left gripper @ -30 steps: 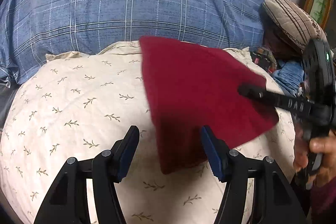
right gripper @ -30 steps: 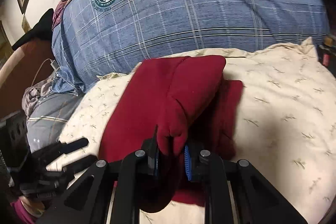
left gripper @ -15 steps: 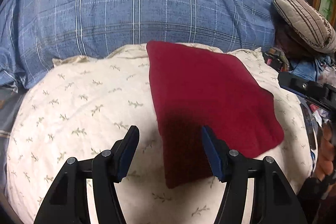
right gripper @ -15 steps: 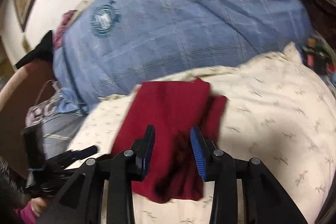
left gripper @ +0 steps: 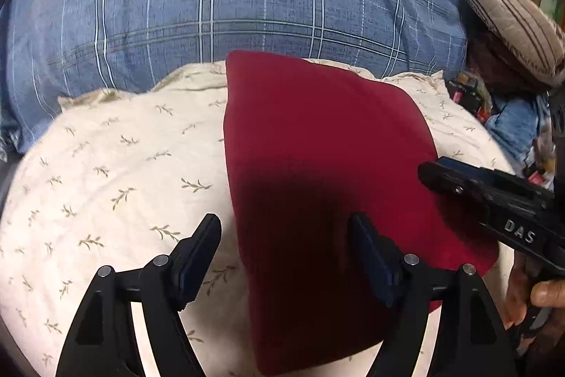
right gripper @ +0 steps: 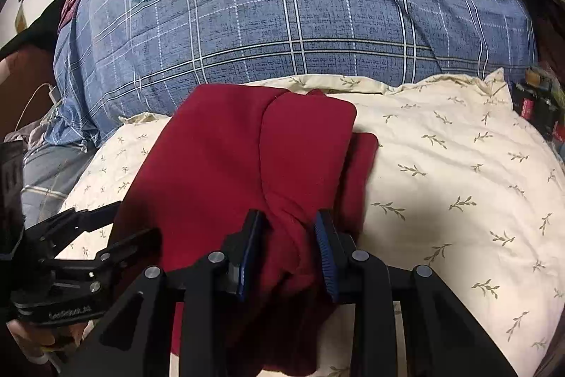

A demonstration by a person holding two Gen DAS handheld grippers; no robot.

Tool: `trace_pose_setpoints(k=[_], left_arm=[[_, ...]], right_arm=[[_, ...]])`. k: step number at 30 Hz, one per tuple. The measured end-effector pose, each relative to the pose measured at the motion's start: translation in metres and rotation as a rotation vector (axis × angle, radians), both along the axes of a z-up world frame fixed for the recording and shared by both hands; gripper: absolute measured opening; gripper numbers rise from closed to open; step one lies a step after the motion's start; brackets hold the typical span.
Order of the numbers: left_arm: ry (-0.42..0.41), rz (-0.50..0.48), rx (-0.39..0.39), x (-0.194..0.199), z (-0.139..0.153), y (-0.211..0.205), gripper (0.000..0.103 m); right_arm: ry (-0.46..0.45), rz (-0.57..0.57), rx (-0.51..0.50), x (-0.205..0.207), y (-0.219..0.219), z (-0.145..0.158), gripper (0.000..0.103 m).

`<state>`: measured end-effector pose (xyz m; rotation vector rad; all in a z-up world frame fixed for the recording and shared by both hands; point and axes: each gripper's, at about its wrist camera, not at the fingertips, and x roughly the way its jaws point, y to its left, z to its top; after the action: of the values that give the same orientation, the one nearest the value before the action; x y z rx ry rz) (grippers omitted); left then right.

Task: Fold small clothes

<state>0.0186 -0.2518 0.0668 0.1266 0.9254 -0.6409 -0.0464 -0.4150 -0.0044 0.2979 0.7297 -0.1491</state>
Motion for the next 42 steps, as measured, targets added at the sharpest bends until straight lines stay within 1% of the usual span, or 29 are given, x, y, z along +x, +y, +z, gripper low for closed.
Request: trace_pose_setpoints(k=[1, 2, 3, 4, 6, 8, 9, 10, 13, 15, 16, 17, 19, 21, 22, 23, 25, 28, 30, 31, 32, 33, 34, 35, 37, 38, 39, 41, 42], left_arm=[[0.008, -0.002, -0.014, 0.003, 0.003, 0.004, 0.075], [0.012, 0.002, -0.038, 0.007, 0.007, 0.008, 0.075], [0.012, 0.011, -0.067, 0.011, 0.009, 0.013, 0.075], [0.018, 0.024, -0.087, 0.016, 0.010, 0.017, 0.078], [0.060, 0.036, -0.108, 0.029, 0.004, 0.019, 0.079], [0.117, 0.017, -0.126, 0.041, -0.008, 0.017, 0.081], [0.144, 0.015, -0.141, 0.047, -0.013, 0.017, 0.085], [0.167, 0.014, -0.160, 0.053, -0.017, 0.017, 0.087], [0.237, -0.027, -0.213, 0.067, -0.028, 0.010, 0.086], [0.283, -0.056, -0.247, 0.076, -0.038, 0.004, 0.083], [0.284, -0.059, -0.251, 0.077, -0.040, 0.003, 0.079], [0.263, -0.067, -0.245, 0.077, -0.039, 0.001, 0.076], [0.238, -0.086, -0.239, 0.074, -0.031, 0.002, 0.062], [0.239, -0.097, -0.246, 0.071, -0.019, 0.011, 0.054], [0.246, -0.105, -0.258, 0.068, -0.011, 0.018, 0.052], [0.244, -0.110, -0.262, 0.061, -0.005, 0.025, 0.052], [0.219, -0.106, -0.242, 0.047, 0.012, 0.041, 0.052], [0.201, -0.070, -0.200, 0.022, 0.027, 0.074, 0.052], [0.212, -0.026, -0.180, 0.005, 0.024, 0.098, 0.052], [0.223, -0.010, -0.168, 0.000, 0.019, 0.106, 0.053], [0.233, 0.009, -0.135, -0.006, 0.010, 0.113, 0.054], [0.237, 0.017, -0.108, -0.010, 0.003, 0.117, 0.055], [0.237, 0.024, -0.085, -0.013, -0.003, 0.119, 0.056], [0.224, 0.036, -0.071, -0.017, -0.008, 0.123, 0.057], [0.177, 0.063, -0.073, -0.023, -0.006, 0.126, 0.058], [0.147, 0.078, -0.068, -0.026, -0.003, 0.128, 0.058], [0.125, 0.089, -0.061, -0.026, -0.001, 0.128, 0.058], [0.091, 0.103, -0.049, -0.031, 0.002, 0.126, 0.058], [0.071, 0.111, -0.037, -0.033, 0.004, 0.124, 0.058]], right_arm=[[-0.012, -0.001, 0.018, -0.003, -0.001, 0.004, 0.041], [-0.024, -0.009, 0.040, -0.005, -0.004, 0.005, 0.059], [-0.036, -0.022, 0.060, -0.007, -0.009, 0.005, 0.071], [-0.061, -0.052, 0.092, -0.009, -0.018, 0.003, 0.086], [-0.089, -0.085, 0.150, -0.009, -0.030, 0.000, 0.087], [-0.083, -0.060, 0.255, 0.000, -0.042, -0.009, 0.087], [-0.072, -0.040, 0.306, 0.006, -0.047, -0.015, 0.087], [-0.064, -0.015, 0.349, 0.012, -0.050, -0.021, 0.087], [-0.056, 0.034, 0.390, 0.026, -0.050, -0.033, 0.085], [-0.047, 0.061, 0.370, 0.032, -0.044, -0.033, 0.073], [-0.035, 0.060, 0.350, 0.034, -0.039, -0.031, 0.069], [-0.041, 0.063, 0.344, 0.034, -0.036, -0.028, 0.063], [-0.059, 0.068, 0.347, 0.029, -0.033, -0.018, 0.055], [-0.082, 0.096, 0.359, 0.022, -0.023, -0.003, 0.052], [-0.087, 0.110, 0.364, 0.020, -0.018, 0.002, 0.052], [-0.090, 0.125, 0.368, 0.017, -0.012, 0.008, 0.052], [-0.093, 0.174, 0.378, 0.009, 0.010, 0.020, 0.052], [-0.083, 0.233, 0.405, -0.004, 0.043, 0.023, 0.052], [-0.059, 0.255, 0.395, -0.010, 0.064, 0.013, 0.054], [-0.028, 0.251, 0.375, -0.011, 0.071, 0.007, 0.057], [0.011, 0.245, 0.353, -0.011, 0.076, 0.001, 0.059], [0.063, 0.227, 0.312, -0.014, 0.082, -0.006, 0.059], [0.082, 0.207, 0.282, -0.019, 0.083, -0.007, 0.059], [0.085, 0.187, 0.264, -0.027, 0.083, -0.006, 0.060], [0.055, 0.158, 0.269, -0.042, 0.079, 0.005, 0.060], [0.035, 0.159, 0.257, -0.049, 0.081, 0.013, 0.059], [0.016, 0.173, 0.220, -0.056, 0.086, 0.024, 0.056], [-0.019, 0.206, 0.119, -0.066, 0.102, 0.043, 0.038], [-0.043, 0.227, 0.072, -0.072, 0.112, 0.051, 0.034]])
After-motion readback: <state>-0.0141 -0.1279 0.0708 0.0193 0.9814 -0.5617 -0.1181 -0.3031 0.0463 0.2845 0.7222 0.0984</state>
